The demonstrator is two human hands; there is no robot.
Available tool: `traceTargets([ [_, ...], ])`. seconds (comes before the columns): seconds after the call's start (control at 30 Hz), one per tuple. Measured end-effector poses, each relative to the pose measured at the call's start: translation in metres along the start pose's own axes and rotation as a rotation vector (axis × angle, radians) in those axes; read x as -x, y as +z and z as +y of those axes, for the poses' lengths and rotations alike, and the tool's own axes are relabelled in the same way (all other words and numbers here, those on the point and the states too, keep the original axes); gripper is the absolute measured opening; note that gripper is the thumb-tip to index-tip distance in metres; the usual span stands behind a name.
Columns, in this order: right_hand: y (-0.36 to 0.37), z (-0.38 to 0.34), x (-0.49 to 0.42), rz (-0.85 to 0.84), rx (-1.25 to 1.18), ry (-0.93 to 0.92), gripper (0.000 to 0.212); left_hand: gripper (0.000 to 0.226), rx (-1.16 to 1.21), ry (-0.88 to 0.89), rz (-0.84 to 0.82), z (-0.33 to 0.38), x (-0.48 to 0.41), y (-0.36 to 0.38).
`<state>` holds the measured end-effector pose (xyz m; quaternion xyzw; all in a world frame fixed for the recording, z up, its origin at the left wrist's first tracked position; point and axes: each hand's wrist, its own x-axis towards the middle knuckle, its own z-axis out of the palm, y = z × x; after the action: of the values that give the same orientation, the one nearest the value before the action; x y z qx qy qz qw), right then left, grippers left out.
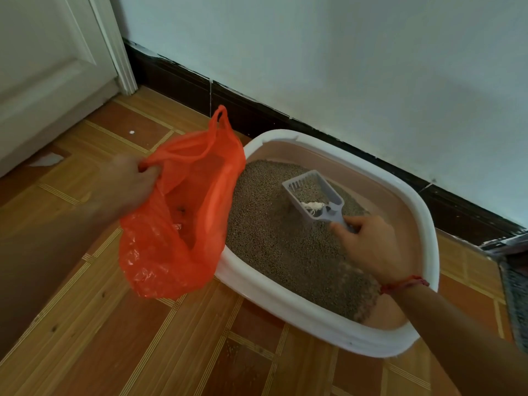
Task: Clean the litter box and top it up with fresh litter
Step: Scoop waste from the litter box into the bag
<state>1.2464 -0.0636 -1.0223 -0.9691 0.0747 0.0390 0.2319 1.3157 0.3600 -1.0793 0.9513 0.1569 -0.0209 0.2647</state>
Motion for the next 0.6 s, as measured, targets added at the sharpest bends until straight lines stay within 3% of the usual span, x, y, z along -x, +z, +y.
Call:
traceTargets([
  [0.6,0.0,0.011,0.005,0.058,0.005,-0.015,0.029,0.042,0.091,-0.03,-0.056,0.035,0.03,-0.024],
])
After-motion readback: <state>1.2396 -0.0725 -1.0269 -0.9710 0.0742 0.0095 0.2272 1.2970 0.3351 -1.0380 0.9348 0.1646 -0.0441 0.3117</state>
